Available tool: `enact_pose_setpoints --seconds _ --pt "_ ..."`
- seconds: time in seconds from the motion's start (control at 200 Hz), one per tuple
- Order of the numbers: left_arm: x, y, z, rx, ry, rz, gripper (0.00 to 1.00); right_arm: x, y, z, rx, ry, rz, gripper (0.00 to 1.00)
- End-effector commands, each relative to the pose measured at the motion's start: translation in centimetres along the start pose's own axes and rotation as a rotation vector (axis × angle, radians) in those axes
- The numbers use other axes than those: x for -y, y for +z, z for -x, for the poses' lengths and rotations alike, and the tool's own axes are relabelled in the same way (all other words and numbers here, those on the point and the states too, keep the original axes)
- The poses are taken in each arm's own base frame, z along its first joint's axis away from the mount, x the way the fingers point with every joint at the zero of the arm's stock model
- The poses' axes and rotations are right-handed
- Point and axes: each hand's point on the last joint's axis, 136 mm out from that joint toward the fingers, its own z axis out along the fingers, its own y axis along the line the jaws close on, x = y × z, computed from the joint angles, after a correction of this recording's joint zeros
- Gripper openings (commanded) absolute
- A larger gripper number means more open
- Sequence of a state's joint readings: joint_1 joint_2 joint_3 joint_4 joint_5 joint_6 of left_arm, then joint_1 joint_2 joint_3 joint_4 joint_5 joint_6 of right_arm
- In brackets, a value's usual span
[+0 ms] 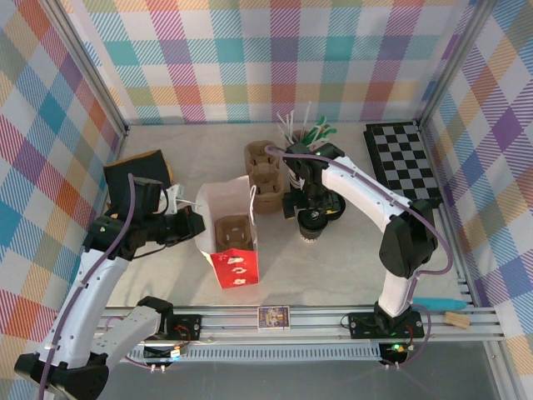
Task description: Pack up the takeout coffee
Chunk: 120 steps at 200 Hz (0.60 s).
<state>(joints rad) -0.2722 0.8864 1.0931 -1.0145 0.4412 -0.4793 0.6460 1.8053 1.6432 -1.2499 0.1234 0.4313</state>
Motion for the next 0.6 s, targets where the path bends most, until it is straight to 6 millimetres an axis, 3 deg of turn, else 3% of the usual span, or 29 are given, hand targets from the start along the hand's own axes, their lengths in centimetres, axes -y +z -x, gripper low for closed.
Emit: enact_pose_setpoints --seconds 0.0,0.28,0.595 --pt "0.3 0.2 0.1 -0.001 -0.014 -0.037 0.00 0.5 0.7 0.1 0.002 -0.029 -0.011 1.00" --pt "0.1 0.3 0.4 -0.001 -0.020 -0.033 0.00 1.1 1.5 0.1 -0.016 -0.034 -0.047 0.99" --pt "-0.3 0.4 0.3 -0.007 -0.020 -0.014 0.00 1.1 0.0 0.4 0.004 -0.045 -0.046 0.99"
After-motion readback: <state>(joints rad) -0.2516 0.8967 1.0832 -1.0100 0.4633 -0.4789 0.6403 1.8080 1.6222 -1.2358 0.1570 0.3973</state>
